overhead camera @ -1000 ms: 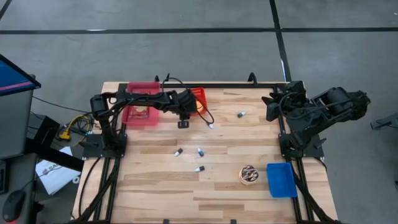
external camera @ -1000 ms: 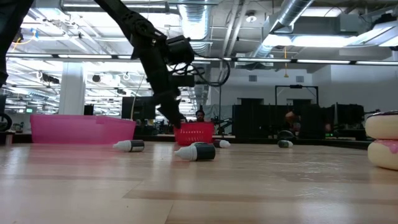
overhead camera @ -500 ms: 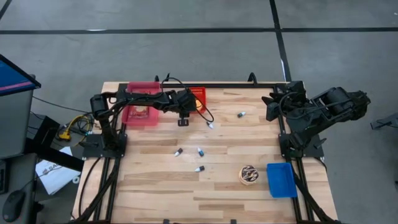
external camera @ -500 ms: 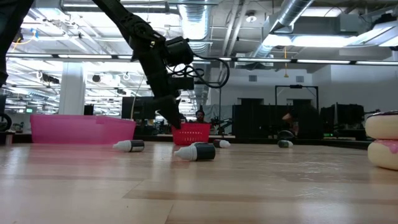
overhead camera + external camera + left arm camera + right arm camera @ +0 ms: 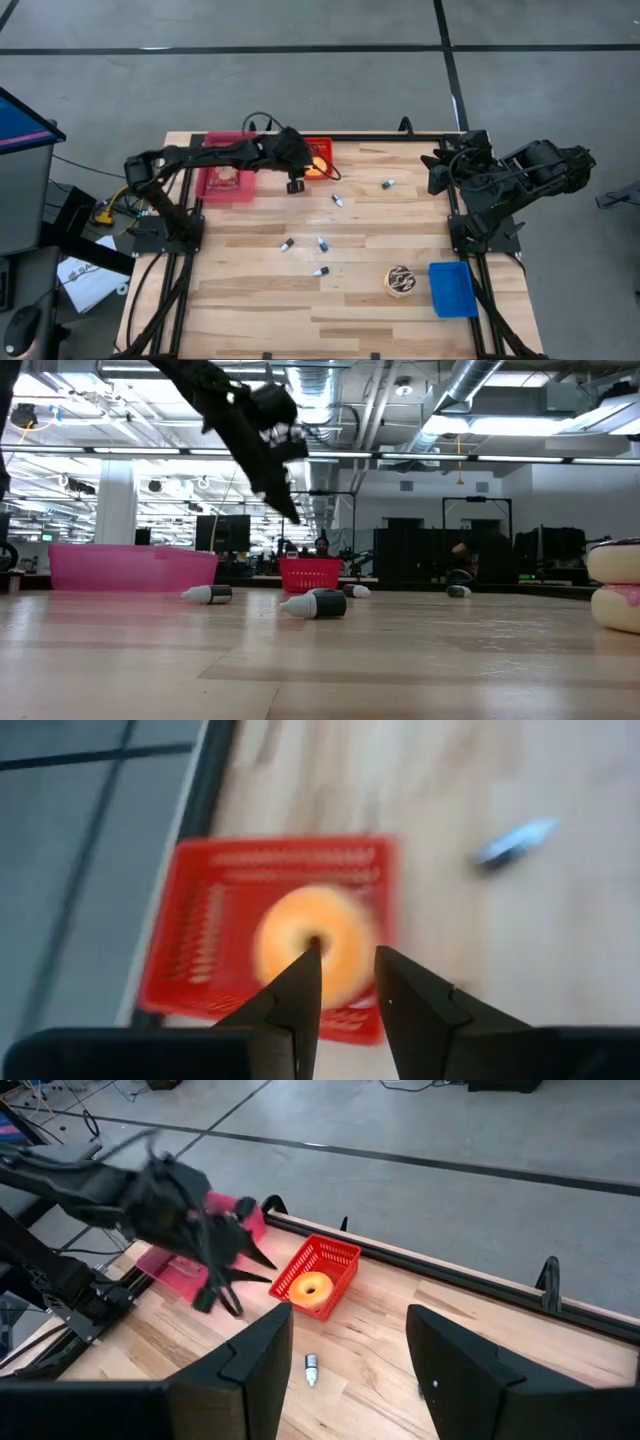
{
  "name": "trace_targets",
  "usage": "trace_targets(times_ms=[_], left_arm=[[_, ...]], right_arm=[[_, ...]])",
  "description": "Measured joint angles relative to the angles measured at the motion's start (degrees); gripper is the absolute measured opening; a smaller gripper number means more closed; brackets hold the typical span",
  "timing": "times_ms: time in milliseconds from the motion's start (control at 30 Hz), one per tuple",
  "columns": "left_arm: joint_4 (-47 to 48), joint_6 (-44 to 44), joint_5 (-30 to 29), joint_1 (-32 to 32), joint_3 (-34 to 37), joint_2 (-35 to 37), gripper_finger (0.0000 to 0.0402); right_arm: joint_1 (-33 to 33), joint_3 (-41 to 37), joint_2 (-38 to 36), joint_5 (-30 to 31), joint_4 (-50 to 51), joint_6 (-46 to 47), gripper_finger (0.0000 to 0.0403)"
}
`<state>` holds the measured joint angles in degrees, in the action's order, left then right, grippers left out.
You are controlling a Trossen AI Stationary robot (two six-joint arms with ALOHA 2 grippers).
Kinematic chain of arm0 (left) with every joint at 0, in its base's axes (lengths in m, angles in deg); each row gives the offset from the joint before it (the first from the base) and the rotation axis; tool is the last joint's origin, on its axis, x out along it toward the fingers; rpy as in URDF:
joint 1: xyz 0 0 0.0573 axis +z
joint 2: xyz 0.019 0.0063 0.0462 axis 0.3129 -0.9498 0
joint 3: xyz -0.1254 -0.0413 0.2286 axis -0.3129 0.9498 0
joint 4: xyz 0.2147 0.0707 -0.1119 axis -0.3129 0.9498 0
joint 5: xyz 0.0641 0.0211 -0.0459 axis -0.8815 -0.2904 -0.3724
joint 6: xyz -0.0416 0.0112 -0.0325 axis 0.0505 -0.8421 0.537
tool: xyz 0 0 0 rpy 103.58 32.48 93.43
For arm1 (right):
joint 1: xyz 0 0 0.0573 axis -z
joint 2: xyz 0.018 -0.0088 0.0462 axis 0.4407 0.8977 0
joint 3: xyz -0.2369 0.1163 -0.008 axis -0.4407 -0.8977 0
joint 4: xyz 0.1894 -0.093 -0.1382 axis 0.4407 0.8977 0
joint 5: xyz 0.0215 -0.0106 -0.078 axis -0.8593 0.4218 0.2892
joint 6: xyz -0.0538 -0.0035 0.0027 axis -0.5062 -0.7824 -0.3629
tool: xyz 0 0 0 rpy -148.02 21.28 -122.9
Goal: Pick & Place Food Item
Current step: Put the black donut into the red bin
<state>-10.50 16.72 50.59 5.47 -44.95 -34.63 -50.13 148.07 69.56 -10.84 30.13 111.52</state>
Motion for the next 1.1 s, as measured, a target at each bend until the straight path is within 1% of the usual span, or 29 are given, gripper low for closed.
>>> trace_targets(times_ms=[133,167,233,333,433,533,633,700,767,867,967,1033,1100], left_arm=[[-0.54,6.89,8.75,-1.53,0.0,4.87,0.0092],[-1.37,8.89,9.96,-2.16,0.0,5.94,0.0092],[-2.38,11.78,10.67,-3.98,0.0,7.86,0.0092],[-3.9,15.68,10.79,-6.39,0.0,10.53,0.0092],[-7.1,20.92,10.7,-7.47,0.0,12.75,0.0092],[-11.36,25.07,10.17,-7.44,0.0,15.07,0.0092],[-13.48,26.27,10.06,-7.41,0.0,17.85,0.0092],[-13.52,26.4,10.1,-7.59,0.0,20.19,0.0092],[-12.99,26.81,10.1,-7.7,0.0,22.98,0.0092],[-12.94,27.77,10.12,-8.02,-0.02,27.19,0.0092],[-12.68,28.08,10.11,-8.16,-0.02,31.29,0.0092],[-13.05,28.26,10.1,-8.73,-0.02,33.6,0.0092],[-12.72,28.36,10.12,-9.03,-0.02,35.63,0.0092]], right_arm=[[-0.24,0.0,0.0,-0.22,0.02,-0.01,0.0188],[-0.5,0.0,-0.02,-0.42,0.01,0.0,0.0188],[-0.91,0.0,-0.02,-3.24,0.03,-0.44,0.0188],[-1.87,-0.75,-0.03,-11.12,0.03,-1.03,0.0188],[-2.97,-4.09,-0.02,-19.1,0.02,0.34,0.0188],[-2.86,-9.08,-0.04,-26.88,0.02,2.53,0.0188],[-1.61,-15.19,0.04,-35.91,-0.31,5.66,0.0188],[-1.36,-19.73,0.18,-42.05,-2.18,7.22,0.0188],[-2.13,-23.83,0.57,-46.3,-4.36,10.26,0.0188],[-4.28,-28.83,1.09,-49.0,-7.89,15.33,0.0191],[-5.65,-31.65,2.67,-50.7,-11.91,18.17,0.0204],[-6.59,-32.06,4.46,-51.05,-13.5,18.34,0.0219],[-7.26,-32.07,6.98,-51.29,-15.4,16.27,0.0236]])
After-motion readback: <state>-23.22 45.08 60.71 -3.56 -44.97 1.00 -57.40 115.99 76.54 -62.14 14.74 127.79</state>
